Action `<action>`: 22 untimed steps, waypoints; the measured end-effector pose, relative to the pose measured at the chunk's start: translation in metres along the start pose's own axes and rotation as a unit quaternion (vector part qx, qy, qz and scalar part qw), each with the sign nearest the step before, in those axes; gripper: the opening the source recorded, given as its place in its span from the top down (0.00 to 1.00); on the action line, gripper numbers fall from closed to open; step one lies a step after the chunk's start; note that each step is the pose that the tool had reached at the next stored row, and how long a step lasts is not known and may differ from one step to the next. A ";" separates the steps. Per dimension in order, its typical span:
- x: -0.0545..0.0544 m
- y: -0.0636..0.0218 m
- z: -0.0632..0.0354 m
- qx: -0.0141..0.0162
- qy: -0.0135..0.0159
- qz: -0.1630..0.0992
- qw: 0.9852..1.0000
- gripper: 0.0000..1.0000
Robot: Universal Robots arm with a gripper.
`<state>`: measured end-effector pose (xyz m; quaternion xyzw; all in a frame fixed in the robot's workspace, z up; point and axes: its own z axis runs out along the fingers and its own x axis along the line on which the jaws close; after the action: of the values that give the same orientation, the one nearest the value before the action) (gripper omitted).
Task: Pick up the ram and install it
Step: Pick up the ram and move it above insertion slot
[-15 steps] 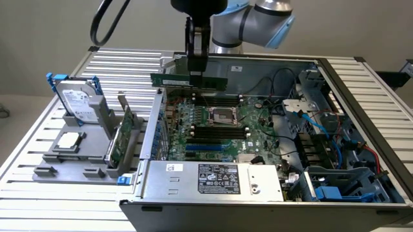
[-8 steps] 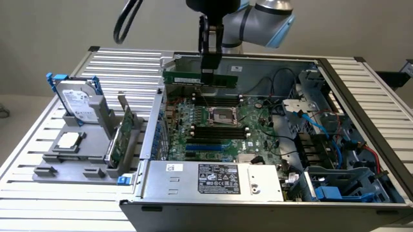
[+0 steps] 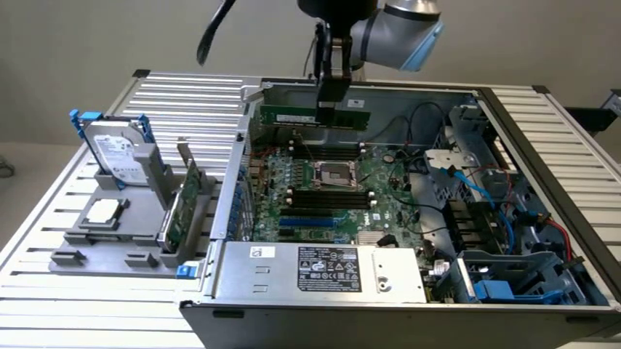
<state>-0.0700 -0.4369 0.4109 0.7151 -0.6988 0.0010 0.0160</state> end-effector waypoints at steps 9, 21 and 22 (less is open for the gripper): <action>-0.015 -0.0145 0.0093 0.002 0.000 -0.001 1.000 0.86; -0.033 -0.0276 0.0276 0.003 0.000 -0.004 1.000 0.86; -0.034 -0.0288 0.0292 0.003 0.000 -0.004 1.000 0.86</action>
<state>-0.0427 -0.4027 0.3803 0.7182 -0.6957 0.0032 0.0139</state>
